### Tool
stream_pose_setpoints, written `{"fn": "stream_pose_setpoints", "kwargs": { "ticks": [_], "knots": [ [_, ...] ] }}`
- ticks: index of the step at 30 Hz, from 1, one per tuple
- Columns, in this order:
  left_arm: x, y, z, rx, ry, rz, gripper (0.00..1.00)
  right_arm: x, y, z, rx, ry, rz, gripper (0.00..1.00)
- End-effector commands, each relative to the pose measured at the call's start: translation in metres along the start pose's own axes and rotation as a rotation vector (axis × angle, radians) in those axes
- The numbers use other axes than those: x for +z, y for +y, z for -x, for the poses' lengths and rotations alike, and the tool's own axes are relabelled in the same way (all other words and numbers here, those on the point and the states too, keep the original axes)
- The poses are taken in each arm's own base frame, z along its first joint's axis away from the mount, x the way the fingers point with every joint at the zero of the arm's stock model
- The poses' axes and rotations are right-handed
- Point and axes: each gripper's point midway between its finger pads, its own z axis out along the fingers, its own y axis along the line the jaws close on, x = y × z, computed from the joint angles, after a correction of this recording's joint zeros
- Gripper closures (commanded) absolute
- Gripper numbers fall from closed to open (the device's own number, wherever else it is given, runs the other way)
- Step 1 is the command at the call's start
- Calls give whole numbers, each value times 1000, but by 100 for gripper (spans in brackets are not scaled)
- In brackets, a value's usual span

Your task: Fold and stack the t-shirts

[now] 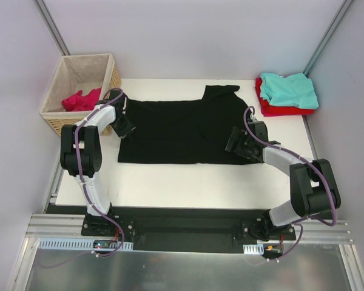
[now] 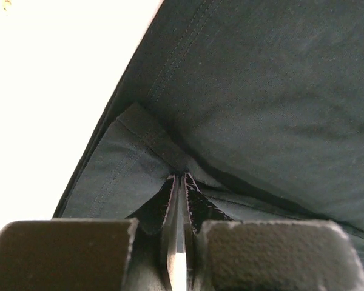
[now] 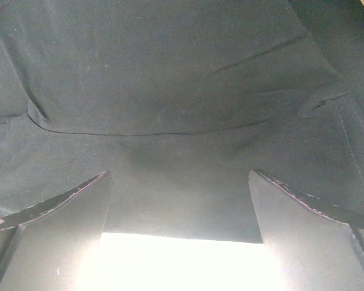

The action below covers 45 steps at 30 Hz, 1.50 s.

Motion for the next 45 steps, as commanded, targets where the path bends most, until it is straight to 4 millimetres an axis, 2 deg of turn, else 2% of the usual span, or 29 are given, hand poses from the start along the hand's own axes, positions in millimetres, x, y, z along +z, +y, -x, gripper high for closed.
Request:
{"fn": "stream_pose_setpoints", "kwargs": {
  "ticks": [1,3,6,7,10,15,18,23,25,26,32,34,37,41,42,44,45],
  "knots": [
    [-8,-1,39,-5,-132,3,100,3,-11,-25,20,78,-33,0],
    [-7,3,39,-4,-138,21,97,3,-10,-25,18,78,-31,0],
    [-8,8,41,-8,-156,42,69,3,-11,-26,16,80,-33,0],
    [-8,10,41,-8,-158,48,43,3,-10,-25,15,76,-31,0],
    [-9,12,42,-3,-167,60,1,3,-10,-25,14,79,-33,1],
    [-12,11,39,-3,-164,49,1,4,-9,-26,10,81,-34,0],
    [-15,-1,31,15,-144,7,1,3,-10,-25,9,77,-40,0],
    [-25,-35,5,86,-107,-80,1,-1,-9,-22,7,67,-43,0],
    [-29,-41,-2,90,-100,-99,1,-5,-9,-21,0,64,-47,3],
    [-31,-50,-14,104,-60,-144,1,-6,-8,-20,-4,58,-46,3],
    [-40,-60,-42,128,-12,-229,1,-21,-5,-12,-24,28,-47,4],
    [-45,-69,-54,153,22,-285,1,-26,-4,-9,-33,20,-53,4],
    [-63,-89,-64,220,2,-364,1,-38,2,1,-63,-19,-54,4],
    [-83,-103,-72,282,-54,-432,1,-47,13,13,-87,-45,-32,4],
    [-81,-101,-78,294,-54,-431,1,-46,17,16,-89,-54,-21,4],
    [-86,-109,-81,344,-111,-476,1,-47,30,26,-101,-73,25,4],
    [-81,-104,-89,352,-99,-486,1,-43,40,27,-108,-62,70,4]
  ]
}}
